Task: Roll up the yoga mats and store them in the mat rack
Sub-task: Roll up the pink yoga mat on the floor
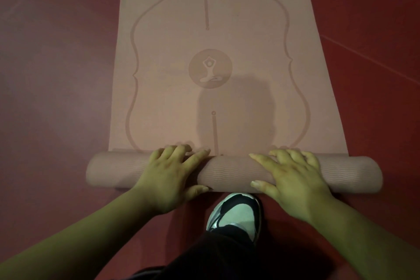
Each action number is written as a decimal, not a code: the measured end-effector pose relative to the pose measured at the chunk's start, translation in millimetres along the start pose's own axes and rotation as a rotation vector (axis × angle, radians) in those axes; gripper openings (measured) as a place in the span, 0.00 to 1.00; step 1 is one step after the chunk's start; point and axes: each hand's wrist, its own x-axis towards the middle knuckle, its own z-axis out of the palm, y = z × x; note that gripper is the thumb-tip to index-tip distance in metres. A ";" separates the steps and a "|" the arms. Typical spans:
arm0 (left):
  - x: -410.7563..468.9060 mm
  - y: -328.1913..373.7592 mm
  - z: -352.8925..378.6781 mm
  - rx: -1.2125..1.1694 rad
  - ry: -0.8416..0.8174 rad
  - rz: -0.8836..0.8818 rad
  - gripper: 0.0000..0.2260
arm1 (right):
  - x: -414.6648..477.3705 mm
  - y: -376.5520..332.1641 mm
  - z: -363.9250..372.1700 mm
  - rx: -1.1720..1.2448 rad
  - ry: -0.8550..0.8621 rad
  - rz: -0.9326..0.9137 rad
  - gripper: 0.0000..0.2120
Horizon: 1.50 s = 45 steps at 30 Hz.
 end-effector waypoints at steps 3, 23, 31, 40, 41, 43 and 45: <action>-4.8 3.4 5.5 0.030 0.050 0.031 0.37 | 5.2 3.4 -6.2 -0.009 -0.052 -0.035 0.42; 7.2 -8.0 3.6 -0.028 0.100 0.013 0.34 | 13.8 -2.3 -5.9 -0.046 0.015 0.008 0.38; 25.6 -22.9 -6.2 -0.078 -0.035 -0.013 0.36 | 5.1 -7.6 -3.9 -0.005 0.069 0.032 0.38; 31.1 -22.9 -11.7 -0.063 -0.001 0.004 0.37 | 16.6 -3.9 -6.9 -0.026 0.092 0.028 0.36; 28.1 -20.0 -9.4 -0.056 0.039 0.008 0.37 | 17.0 -3.6 -8.3 -0.021 0.082 0.028 0.37; 22.4 -15.1 -3.5 -0.049 0.091 0.013 0.37 | 19.2 -2.7 -10.8 -0.022 0.067 0.024 0.40; 20.8 -14.3 -1.0 -0.058 0.107 0.011 0.35 | 20.8 -2.7 -13.5 -0.022 0.066 0.027 0.41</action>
